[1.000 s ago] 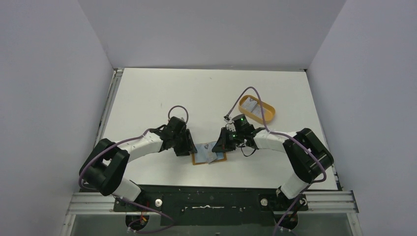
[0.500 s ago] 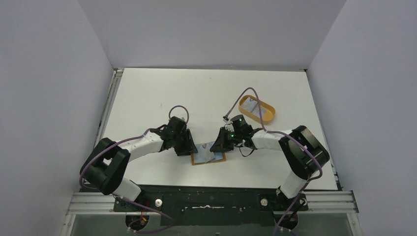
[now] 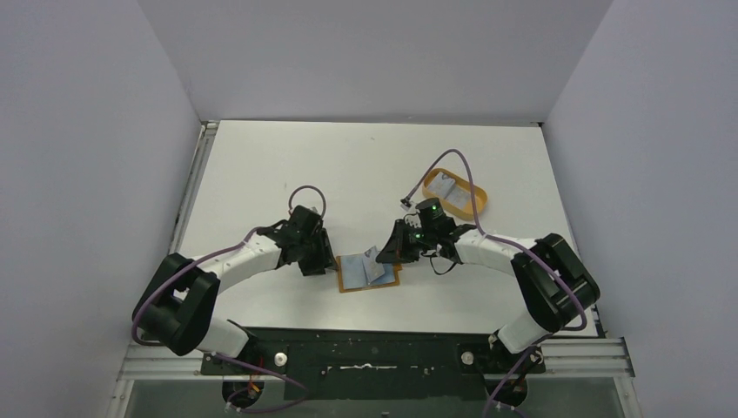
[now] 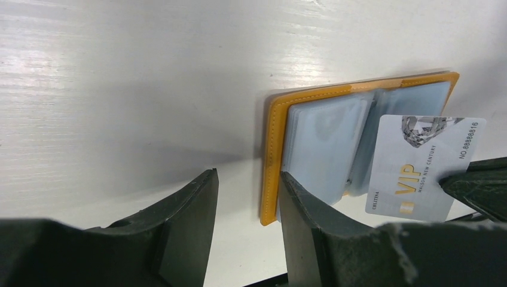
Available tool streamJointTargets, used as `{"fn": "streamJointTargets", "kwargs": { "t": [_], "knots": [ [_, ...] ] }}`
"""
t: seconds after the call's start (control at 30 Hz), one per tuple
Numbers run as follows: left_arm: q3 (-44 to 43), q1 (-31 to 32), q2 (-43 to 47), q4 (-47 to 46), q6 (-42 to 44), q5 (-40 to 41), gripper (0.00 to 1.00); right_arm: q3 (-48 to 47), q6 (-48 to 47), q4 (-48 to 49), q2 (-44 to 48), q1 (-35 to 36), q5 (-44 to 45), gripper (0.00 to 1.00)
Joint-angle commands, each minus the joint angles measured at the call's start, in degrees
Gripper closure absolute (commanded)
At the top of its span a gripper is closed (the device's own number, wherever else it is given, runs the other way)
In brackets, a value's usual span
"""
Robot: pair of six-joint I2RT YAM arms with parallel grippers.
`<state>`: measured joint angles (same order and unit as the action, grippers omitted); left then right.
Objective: Put the credit cards into the card holder
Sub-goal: Insert the credit card into the card holder.
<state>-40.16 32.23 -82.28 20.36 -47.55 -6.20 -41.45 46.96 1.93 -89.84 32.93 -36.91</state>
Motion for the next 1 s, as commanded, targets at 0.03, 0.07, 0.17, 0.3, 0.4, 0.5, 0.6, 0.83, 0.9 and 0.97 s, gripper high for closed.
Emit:
{"fn": "streamJointTargets", "kwargs": {
  "t": [0.03, 0.07, 0.17, 0.3, 0.4, 0.5, 0.6, 0.83, 0.9, 0.97],
  "knots": [
    [0.5, -1.0, 0.6, 0.6, 1.3, 0.8, 0.61, -0.4, -0.7, 1.4, -0.1, -0.2, -1.1, 1.00],
    [0.7, -1.0, 0.4, 0.3, 1.2, 0.7, 0.61, -0.3, -0.7, 1.5, -0.3, -0.1, -1.1, 1.00],
    [1.1, -1.0, -0.2, -0.4, 0.9, 0.2, 0.61, -0.1, -0.8, 1.5, -0.8, -0.1, -1.3, 1.00],
    [1.1, -1.0, -0.8, -1.0, 0.7, -0.2, 0.61, -0.3, -1.2, 1.0, -1.7, 0.1, -1.3, 1.00],
    [1.1, -1.0, -1.1, -1.1, 0.7, -0.2, 0.61, -0.3, -1.3, 0.8, -2.3, 0.2, -1.2, 1.00],
    [1.1, -1.0, -1.2, -1.1, 0.8, -0.2, 0.61, -0.3, -1.3, 0.8, -2.7, 0.3, -1.0, 1.00],
    [1.1, -1.0, -1.3, -1.2, 0.8, -0.3, 0.61, -0.3, -1.2, 1.2, -3.1, 0.3, -1.1, 1.00],
    [1.1, -1.0, -2.5, -1.9, 0.9, -0.9, 0.61, -0.8, -1.0, 1.9, -4.4, 1.1, -1.5, 1.00],
    [1.0, -1.0, -3.0, -2.2, 0.9, -1.2, 0.62, -0.9, -0.7, 2.5, -4.8, 1.5, -1.6, 1.00],
    [0.9, -1.0, -3.3, -2.5, 0.9, -1.5, 0.62, -1.1, -0.5, 3.0, -5.3, 1.6, -1.7, 1.00]
  ]
}}
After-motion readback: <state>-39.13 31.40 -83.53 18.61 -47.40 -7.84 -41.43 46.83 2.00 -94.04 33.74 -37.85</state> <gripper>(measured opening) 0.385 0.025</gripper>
